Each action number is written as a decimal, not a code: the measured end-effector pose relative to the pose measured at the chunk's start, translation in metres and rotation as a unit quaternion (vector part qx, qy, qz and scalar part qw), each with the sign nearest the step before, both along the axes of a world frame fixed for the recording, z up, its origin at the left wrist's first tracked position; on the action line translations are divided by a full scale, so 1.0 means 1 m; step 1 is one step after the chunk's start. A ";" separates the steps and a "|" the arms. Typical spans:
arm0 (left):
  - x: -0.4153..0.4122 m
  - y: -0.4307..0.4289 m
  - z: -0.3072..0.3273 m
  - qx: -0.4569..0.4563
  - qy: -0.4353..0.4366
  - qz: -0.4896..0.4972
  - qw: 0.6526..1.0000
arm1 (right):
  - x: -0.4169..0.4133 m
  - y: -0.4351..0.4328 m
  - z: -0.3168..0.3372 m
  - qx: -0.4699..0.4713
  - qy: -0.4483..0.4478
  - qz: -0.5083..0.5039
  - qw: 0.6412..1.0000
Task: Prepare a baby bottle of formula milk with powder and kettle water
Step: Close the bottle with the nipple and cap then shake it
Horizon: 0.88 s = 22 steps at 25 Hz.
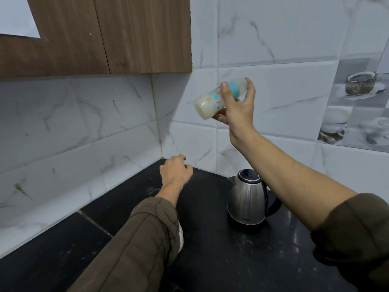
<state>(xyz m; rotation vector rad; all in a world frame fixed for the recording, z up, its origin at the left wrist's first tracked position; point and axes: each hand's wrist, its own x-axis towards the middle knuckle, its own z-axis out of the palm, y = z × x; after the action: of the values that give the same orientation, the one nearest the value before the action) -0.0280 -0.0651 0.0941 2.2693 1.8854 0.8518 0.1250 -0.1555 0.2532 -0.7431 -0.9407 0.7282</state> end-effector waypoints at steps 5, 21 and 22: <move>0.000 0.000 0.001 -0.001 -0.003 -0.002 1.000 | -0.002 -0.008 -0.016 -0.003 -0.235 0.065 0.970; -0.002 0.002 -0.004 0.006 0.003 0.018 1.000 | -0.002 0.002 0.003 0.003 0.039 0.021 0.999; -0.002 0.003 -0.005 0.006 0.003 0.019 1.000 | -0.001 -0.001 0.001 -0.012 -0.033 0.040 0.999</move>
<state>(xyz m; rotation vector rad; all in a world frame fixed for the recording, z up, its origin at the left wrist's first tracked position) -0.0299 -0.0618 0.0896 2.2527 1.9370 0.8644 0.1240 -0.1563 0.2546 -0.7579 -1.0288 0.7899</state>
